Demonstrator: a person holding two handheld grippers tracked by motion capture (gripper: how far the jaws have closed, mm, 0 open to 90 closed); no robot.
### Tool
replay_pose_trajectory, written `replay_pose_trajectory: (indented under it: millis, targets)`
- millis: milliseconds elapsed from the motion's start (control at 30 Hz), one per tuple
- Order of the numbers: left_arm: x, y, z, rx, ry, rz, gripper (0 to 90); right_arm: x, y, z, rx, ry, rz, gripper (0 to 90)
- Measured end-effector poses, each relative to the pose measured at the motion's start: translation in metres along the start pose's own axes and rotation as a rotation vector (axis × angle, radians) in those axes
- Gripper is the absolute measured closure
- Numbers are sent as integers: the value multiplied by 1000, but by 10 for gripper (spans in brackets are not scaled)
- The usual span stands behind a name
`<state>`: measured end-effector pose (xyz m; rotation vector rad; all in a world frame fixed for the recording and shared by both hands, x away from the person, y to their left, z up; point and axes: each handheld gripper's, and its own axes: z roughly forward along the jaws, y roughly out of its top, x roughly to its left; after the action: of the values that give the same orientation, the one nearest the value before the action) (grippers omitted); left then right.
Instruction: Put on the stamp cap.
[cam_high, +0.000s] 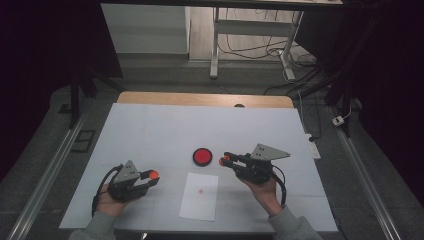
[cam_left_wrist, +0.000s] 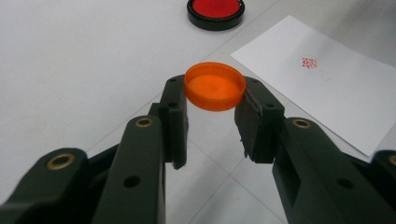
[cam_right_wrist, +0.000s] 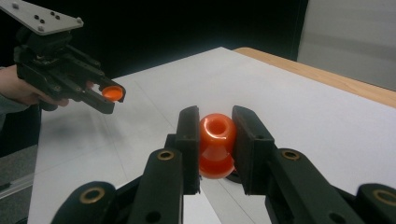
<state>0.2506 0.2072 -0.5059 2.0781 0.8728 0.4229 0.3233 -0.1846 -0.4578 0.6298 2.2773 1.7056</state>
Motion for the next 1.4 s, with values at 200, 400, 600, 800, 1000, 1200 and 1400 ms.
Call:
replay_pose_trajectory:
  millis: [200,400,600,800,1000,1200,1400]
  targets:
    - [-2,3,1,-4,-7,11,646,0,-1,1,4,-2,-1,720]
    - [-3,5,3,-6,-9,14,646,0,-1,1,7,-1,-2,720]
    - [-5,9,5,-7,-17,23,646,0,-1,2,11,1,-4,720]
    - [-8,13,8,-11,-24,30,646,0,-2,2,12,0,-3,719]
    - [-12,19,11,-16,-34,52,645,-1,-2,2,13,-1,-3,719]
    - [-16,25,17,-17,-45,65,645,-1,-2,2,13,-2,-1,719]
    - [-19,31,21,-20,-59,73,645,-2,-2,1,8,-3,1,719]
